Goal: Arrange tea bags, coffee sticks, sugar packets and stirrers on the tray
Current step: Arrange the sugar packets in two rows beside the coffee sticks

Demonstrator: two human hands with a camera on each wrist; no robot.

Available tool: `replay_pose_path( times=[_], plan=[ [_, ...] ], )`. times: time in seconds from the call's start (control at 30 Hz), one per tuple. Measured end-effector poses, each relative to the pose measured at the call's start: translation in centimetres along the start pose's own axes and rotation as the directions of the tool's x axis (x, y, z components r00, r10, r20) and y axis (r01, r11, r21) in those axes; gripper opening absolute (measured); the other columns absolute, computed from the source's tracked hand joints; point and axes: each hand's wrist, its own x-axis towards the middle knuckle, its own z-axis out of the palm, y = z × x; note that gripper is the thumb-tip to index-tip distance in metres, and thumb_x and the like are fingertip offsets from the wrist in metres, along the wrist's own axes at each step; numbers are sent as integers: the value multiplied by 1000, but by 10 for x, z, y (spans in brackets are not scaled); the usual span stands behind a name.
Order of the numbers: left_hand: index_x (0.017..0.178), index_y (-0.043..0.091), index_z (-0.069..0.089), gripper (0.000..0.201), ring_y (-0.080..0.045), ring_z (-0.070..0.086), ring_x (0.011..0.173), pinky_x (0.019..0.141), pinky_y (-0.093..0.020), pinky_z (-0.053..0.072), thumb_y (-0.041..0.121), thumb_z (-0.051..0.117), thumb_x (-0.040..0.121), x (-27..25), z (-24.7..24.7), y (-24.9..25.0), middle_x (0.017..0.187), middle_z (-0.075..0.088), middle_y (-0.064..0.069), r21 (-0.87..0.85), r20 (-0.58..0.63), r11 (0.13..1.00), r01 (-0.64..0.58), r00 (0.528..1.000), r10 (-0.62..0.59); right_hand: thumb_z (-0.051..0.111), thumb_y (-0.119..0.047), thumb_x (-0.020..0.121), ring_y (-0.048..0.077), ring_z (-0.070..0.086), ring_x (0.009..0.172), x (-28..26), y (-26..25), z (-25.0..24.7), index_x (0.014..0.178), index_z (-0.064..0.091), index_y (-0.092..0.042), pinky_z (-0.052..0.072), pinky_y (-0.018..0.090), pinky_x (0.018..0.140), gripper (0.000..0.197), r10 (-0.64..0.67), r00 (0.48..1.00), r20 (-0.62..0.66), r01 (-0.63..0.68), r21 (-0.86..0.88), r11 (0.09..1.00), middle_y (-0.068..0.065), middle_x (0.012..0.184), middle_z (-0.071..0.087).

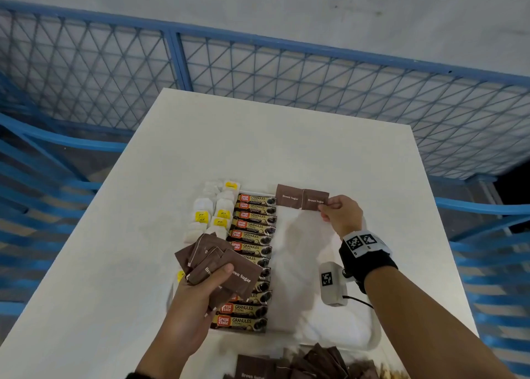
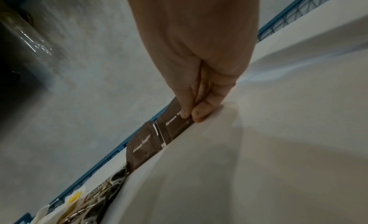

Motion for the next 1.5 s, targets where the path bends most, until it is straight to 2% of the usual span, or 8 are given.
replay_pose_path(
  times=[0.1,0.27,0.47,0.6,0.73,1.1,1.27,1.5],
  plan=[
    [99,18,66,27,-24,66,91,79,-35,51,-1,60,81,0,3,-1,88,74,-4,1,-20,1000,10,1000,-10,72,-17,77,16,62,60,1,2,1,74,55,-19,53,32,68,17,-7,1000,-19,6,-50,999,-2,62,66],
    [97,19,66,26,-25,65,92,82,-36,50,-1,60,82,-2,8,1,91,73,-5,-14,-9,1000,12,1000,-12,69,-12,81,11,55,54,-12,-3,-2,94,54,-8,43,11,47,21,-7,996,-89,5,-22,1000,10,79,64],
    [95,17,65,23,-16,70,77,54,-22,55,-2,59,84,-7,16,3,80,75,-2,-4,10,1000,-3,1000,3,64,-21,86,8,59,58,-70,-26,-2,88,60,-13,42,15,50,9,-109,985,135,111,-13,994,1,81,64],
    [97,12,65,21,-21,68,83,53,-21,55,-3,60,83,-11,18,3,84,73,-6,5,-8,1000,-16,1000,16,55,-40,88,5,58,60,-135,-44,-3,90,61,-14,43,15,50,27,-134,780,612,172,-3,985,-3,80,65],
    [100,8,65,21,-22,66,85,53,-19,54,-2,61,82,-20,18,4,91,71,-11,35,-12,998,-48,999,49,65,-40,80,9,60,64,-177,-45,2,93,63,-14,45,17,51,30,-124,644,755,73,101,992,-5,77,65],
    [95,13,67,14,-21,71,70,67,-30,58,5,62,84,-31,3,2,83,74,-12,-74,-41,997,22,999,-25,60,2,85,12,65,65,-185,-36,13,93,63,-2,55,22,68,10,-113,773,625,-148,351,925,7,78,67],
    [97,-4,63,17,-26,69,65,57,-29,58,3,51,88,-29,-7,7,80,69,-23,-162,-3,986,39,999,-39,54,9,86,16,68,75,-149,-28,12,97,64,5,56,20,73,15,-86,853,514,-187,456,870,17,93,68],
    [114,6,59,28,-37,65,97,89,-43,51,1,54,88,-27,-16,6,103,69,-23,-118,-17,993,15,1000,-17,58,7,85,18,60,68,-79,-23,21,81,57,-9,53,21,60,17,113,980,165,-176,447,877,10,81,62]
  ],
)
